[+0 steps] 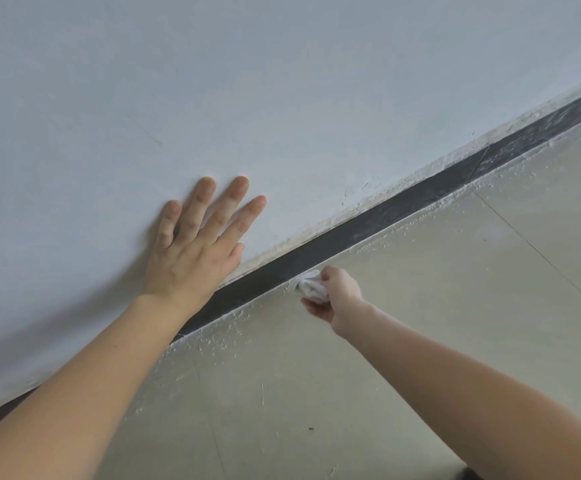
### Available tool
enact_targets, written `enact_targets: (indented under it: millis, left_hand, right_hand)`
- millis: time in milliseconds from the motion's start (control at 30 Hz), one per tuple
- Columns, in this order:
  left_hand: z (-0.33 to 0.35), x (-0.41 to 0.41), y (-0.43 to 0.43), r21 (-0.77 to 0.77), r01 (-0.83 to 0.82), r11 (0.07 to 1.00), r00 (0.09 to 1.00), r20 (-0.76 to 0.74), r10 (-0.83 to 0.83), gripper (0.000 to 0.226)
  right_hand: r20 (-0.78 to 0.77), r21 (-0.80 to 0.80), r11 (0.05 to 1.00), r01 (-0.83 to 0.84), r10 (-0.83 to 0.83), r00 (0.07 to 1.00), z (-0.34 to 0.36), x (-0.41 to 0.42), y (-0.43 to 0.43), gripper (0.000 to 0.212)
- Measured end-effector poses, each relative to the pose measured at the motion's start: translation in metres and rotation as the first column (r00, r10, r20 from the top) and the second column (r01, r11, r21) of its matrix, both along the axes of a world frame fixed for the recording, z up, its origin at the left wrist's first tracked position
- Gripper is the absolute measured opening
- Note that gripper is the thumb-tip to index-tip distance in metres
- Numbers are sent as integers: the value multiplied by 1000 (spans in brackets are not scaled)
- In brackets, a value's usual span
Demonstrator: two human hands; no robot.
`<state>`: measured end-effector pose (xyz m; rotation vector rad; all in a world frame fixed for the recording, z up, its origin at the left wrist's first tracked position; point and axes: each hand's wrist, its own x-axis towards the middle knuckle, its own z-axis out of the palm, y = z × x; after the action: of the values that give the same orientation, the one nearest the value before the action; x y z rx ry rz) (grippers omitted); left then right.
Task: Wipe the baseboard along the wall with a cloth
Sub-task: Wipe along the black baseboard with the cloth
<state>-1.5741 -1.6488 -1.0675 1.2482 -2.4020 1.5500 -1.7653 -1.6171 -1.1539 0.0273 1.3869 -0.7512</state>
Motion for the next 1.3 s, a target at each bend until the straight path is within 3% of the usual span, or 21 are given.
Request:
enact_targets:
  millis: [100,200,300,433,667,800,1067,1167,1233,1300]
  left_hand:
    - [7,5,6,75,-1,997,998,67,-4,77]
    - [14,17,14,163,30,986,997,70,-42,86]
    - [17,36,21,178,2,984,995,99,-19,93]
    - [15,46,23,188,23,982,994,101,-43,68]
    - [16,38,23,249,16,968,1000,-4,-15,65]
    - [13,39,22,236,48,971,999,-2,-48,90]
    - [13,26,26,310,-7,951,1000,27,-1,107]
    - [14,-5,26,392,-15,920,999,33,2,119]
    - [14,-29,21,410,40,911,999,-3,-42,112]
    - [16,-57,9,401,144,905,989,-26,-146,99]
  right_hand:
    - [126,15,972,-236,232,964,-14,52,21,15]
    - [288,-13,955,-296,287,914,-22,95,33,27]
    - [313,-66,923,-378,379,871,-28,124,32,36]
    - [301,-99,922,-374,386,872,-27,152,23,39]
    - [386,-11,994,-107,103,917,-20,148,11,40]
    - [392,4,1000,4,-5,920,-13,98,-3,20]
    - [140,-72,977,199,-187,972,-11,-10,-32,23]
    - [55,-76,919,386,-383,922,-11,-47,-41,18]
    - [6,-67,836,545,-546,838,-3,-71,-45,16]
    - [-58,-100,800,591,-598,800,5,-86,-45,16]
